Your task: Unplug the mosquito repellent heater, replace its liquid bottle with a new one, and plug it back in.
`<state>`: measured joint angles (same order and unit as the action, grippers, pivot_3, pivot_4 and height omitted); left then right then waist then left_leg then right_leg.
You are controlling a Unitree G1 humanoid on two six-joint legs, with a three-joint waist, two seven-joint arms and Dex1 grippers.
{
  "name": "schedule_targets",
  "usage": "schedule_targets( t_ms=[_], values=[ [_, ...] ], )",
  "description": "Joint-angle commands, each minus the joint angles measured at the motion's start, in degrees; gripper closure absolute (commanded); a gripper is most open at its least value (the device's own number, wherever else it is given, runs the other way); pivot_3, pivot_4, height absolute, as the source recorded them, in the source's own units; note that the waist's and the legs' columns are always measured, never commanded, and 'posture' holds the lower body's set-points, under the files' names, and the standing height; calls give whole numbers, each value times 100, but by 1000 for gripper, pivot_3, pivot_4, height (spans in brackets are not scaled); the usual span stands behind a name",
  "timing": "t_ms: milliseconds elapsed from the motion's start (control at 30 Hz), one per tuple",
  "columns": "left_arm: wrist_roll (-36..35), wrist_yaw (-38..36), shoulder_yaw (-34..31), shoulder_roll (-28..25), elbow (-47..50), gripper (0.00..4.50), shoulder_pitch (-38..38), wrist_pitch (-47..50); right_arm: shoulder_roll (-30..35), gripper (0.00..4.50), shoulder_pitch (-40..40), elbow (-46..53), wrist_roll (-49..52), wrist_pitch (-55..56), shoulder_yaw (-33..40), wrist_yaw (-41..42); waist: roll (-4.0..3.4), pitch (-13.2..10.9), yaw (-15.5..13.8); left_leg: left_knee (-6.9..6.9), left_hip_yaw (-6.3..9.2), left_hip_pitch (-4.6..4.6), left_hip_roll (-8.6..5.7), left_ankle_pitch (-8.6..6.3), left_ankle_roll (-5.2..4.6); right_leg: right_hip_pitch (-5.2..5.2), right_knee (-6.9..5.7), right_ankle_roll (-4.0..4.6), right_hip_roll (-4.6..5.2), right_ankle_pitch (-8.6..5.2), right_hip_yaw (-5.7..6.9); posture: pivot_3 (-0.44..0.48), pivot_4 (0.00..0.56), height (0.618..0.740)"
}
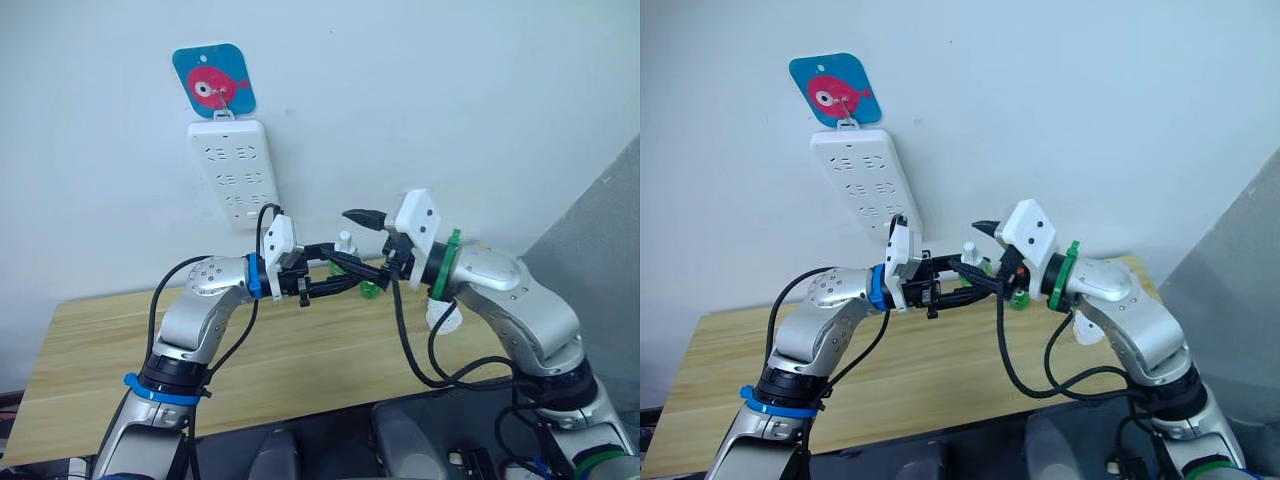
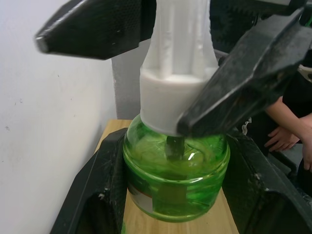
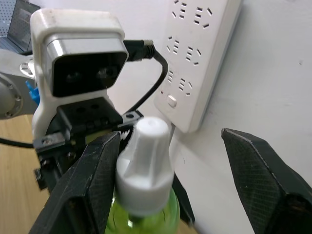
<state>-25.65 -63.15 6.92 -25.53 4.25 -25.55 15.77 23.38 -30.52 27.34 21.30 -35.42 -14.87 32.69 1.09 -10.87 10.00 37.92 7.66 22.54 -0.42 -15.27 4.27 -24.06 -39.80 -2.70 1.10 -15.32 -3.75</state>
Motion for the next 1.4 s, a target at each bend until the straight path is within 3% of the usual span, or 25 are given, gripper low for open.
schedule_targets(
  t_ms=[33, 700, 967, 1267, 1400],
  values=[
    [-41, -22, -25, -21, 295, 2256, -2, -93, -64, 1076, -84, 44, -137, 169, 74, -48, 0, 1, -2, 1, 0, 0, 0, 0, 0, 0, -1, 0, 1, 0, 0, -209, 129, 740],
    [5, -20, -112, -78, 149, 2256, -1, -148, 1177, 1076, 603, 832, 1472, -856, 1575, 741, -1, 3, -18, 0, -2, -3, 1, -1, -2, 1, -5, 0, -3, 0, -1, -222, 140, 740],
    [21, -36, -98, -87, 129, 2256, -6, -156, 522, 1076, 211, 993, 1630, -1140, 1206, -38, -1, 4, -8, 2, -4, -5, 1, -1, -2, 2, -8, 0, -3, 0, -3, -223, 140, 740],
    [33, -53, -63, -87, 122, 2256, -18, -184, 82, 1076, -190, 599, 1480, -1189, 717, -205, -1, 4, -9, 1, -1, -2, 0, -1, -1, 1, -4, 0, -2, 0, -1, -220, 139, 740],
    [31, -42, -55, -88, 151, 2256, -3, -176, -33, 2004, -250, 516, 1550, -1295, 726, -187, -2, 4, -10, 1, -1, -3, 0, -1, -2, 2, -4, 0, -2, 0, -1, -214, 139, 740]
  ],
)
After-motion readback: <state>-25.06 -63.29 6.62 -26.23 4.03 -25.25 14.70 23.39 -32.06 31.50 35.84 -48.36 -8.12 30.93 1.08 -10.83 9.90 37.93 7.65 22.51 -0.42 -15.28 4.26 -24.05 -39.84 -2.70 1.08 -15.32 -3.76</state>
